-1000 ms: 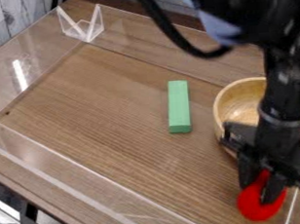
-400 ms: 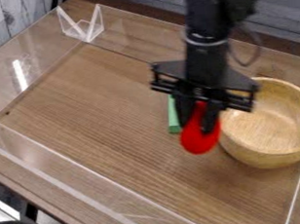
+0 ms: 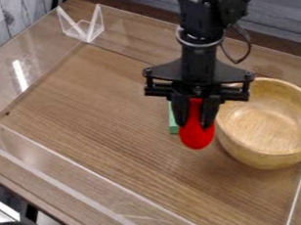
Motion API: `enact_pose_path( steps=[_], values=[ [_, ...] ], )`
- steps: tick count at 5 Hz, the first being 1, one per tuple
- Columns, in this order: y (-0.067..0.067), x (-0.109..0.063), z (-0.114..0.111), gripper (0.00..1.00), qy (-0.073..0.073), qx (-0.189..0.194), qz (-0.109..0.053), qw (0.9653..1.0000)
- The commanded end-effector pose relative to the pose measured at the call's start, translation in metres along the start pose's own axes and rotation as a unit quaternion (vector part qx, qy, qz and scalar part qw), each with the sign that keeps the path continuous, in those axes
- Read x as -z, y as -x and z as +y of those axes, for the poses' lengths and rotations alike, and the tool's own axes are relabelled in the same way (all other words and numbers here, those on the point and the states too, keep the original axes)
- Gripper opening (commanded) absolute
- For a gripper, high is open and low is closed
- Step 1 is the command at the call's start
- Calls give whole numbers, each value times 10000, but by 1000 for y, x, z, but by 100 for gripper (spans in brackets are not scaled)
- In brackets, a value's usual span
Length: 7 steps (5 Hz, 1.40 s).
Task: Move the red object to the left side of the table
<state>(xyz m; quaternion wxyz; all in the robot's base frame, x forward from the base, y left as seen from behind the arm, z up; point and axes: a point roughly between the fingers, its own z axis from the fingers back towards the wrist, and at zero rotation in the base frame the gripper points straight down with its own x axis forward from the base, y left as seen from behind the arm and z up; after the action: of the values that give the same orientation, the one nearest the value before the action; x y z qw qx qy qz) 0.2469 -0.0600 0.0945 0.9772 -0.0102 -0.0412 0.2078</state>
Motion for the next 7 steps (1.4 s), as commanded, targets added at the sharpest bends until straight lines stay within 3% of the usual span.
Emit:
enact_pose_path(
  steps=[1, 4, 6, 7],
  values=[
    [-13, -13, -3, 0, 102, -630, -273, 9976],
    [-6, 1, -32, 0, 372, -482, -364, 9975],
    [-9, -32, -43, 0, 629, -505, -440, 9958],
    [-9, -54, -48, 0, 774, -707, -510, 9932]
  ],
)
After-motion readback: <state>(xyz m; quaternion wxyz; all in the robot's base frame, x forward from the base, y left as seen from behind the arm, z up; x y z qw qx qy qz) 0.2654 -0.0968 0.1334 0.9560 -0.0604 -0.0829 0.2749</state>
